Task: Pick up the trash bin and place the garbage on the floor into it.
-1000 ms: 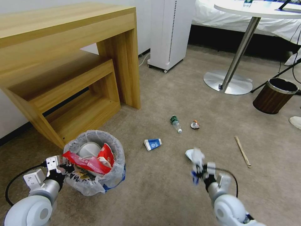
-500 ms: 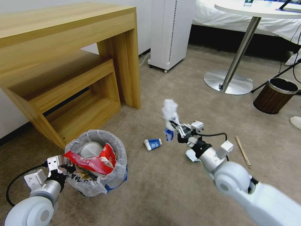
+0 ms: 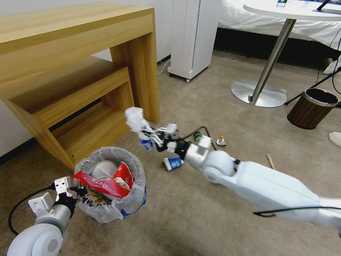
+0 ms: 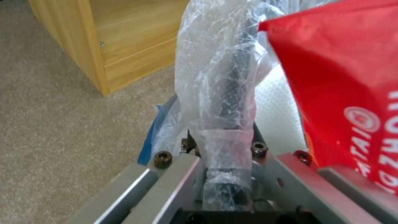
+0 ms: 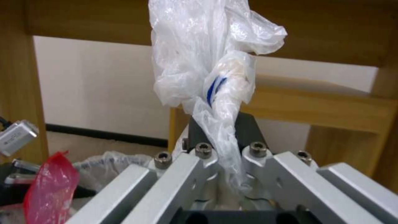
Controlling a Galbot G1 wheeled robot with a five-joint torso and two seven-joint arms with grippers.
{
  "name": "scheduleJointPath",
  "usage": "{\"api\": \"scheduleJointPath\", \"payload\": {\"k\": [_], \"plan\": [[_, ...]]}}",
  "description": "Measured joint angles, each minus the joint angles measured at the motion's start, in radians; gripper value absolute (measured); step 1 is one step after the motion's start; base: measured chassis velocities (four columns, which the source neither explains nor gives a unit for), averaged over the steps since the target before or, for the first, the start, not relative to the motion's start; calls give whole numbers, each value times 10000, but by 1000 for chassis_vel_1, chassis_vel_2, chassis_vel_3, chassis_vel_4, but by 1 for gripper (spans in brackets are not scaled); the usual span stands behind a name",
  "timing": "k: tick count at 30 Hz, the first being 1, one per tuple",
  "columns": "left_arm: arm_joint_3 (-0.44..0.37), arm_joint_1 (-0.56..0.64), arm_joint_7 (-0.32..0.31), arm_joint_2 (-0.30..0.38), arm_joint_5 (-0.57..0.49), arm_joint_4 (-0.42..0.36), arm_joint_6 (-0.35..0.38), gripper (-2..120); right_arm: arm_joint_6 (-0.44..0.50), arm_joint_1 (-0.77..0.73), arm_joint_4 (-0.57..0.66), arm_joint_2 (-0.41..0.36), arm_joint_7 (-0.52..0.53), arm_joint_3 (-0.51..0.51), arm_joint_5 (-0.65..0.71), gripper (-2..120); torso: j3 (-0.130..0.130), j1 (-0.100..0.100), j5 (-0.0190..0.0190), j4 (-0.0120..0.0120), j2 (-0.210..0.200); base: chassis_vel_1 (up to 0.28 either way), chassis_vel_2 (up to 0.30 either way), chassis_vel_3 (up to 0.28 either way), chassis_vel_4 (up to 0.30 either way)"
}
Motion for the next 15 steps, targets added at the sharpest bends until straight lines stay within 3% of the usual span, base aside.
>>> {"api": "scheduleJointPath", "payload": {"k": [10,15], "plan": [[-66,-20,1,24,-100,-16,-27,1,212,482,-1130,1578,-107,-958,-173,1,1,1,1,2,0,0,0,0,0],[-72,-45,3,24,-117,33,-41,1,354,543,-1307,1923,-414,-1147,-334,1,0,0,1,2,0,0,0,0,0]]}}
